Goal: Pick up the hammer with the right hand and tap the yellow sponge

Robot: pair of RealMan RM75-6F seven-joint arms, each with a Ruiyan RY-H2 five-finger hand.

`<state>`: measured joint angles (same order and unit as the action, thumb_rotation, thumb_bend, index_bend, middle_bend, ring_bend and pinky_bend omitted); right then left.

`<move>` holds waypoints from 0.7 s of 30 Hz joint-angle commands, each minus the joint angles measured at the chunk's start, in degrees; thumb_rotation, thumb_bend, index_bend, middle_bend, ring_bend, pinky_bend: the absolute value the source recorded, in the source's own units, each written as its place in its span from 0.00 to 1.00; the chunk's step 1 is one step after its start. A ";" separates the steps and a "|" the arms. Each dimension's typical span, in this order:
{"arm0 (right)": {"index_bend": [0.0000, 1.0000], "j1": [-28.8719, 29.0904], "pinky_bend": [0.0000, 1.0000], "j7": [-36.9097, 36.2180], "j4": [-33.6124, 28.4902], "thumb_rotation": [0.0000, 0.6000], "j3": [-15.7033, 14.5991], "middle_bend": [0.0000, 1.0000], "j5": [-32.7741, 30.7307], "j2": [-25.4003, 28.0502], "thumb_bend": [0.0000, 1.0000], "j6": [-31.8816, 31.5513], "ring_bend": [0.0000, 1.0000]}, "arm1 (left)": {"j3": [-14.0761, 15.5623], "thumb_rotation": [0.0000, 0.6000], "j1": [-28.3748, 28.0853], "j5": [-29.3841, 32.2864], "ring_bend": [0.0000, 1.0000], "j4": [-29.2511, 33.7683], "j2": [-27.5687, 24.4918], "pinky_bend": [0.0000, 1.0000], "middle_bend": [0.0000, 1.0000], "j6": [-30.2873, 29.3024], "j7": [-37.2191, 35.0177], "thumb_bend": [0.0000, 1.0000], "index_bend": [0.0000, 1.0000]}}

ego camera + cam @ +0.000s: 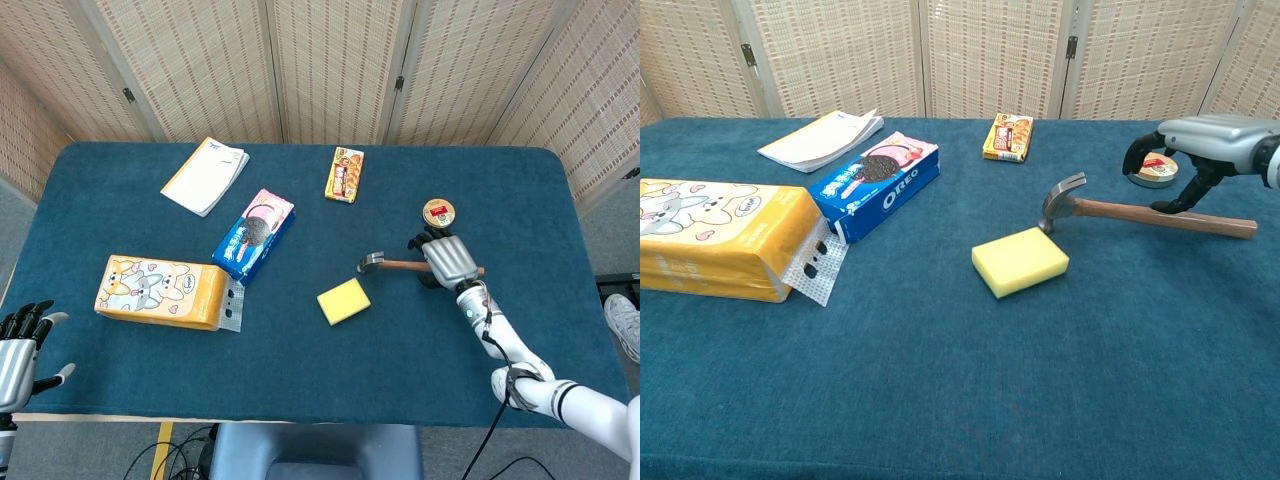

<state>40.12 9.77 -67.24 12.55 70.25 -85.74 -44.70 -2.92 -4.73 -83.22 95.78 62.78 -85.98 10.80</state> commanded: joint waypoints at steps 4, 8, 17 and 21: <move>0.33 1.99 0.20 -0.32 3.93 1.00 -0.32 0.29 -1.04 -3.15 0.26 1.95 0.11 | 0.05 1.00 0.09 0.35 0.14 -0.18 -0.03 0.20 0.18 0.26 -0.01 0.18 0.31; 0.33 2.95 0.20 -0.59 6.46 1.00 -0.50 0.31 -1.62 -5.38 0.26 2.55 0.12 | 0.03 1.00 0.04 0.42 0.14 -0.22 -0.13 0.20 0.18 0.44 0.02 0.18 0.31; 0.33 3.63 0.25 -1.54 9.91 1.00 -1.12 0.34 -2.22 -8.46 0.28 2.84 0.21 | -0.03 1.00 0.09 0.48 0.14 -0.57 -0.55 0.20 0.18 0.51 -0.41 0.18 0.31; 0.33 3.69 0.31 -2.11 10.47 1.00 -1.29 0.35 -2.39 -9.24 0.29 2.80 0.23 | -0.03 1.00 0.11 0.54 0.14 -0.82 -0.50 0.20 0.18 0.60 -0.69 0.18 0.31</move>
<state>43.79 7.72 -56.84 11.28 67.88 -94.91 -41.86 -2.95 -4.61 -82.68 94.97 62.27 -85.39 10.12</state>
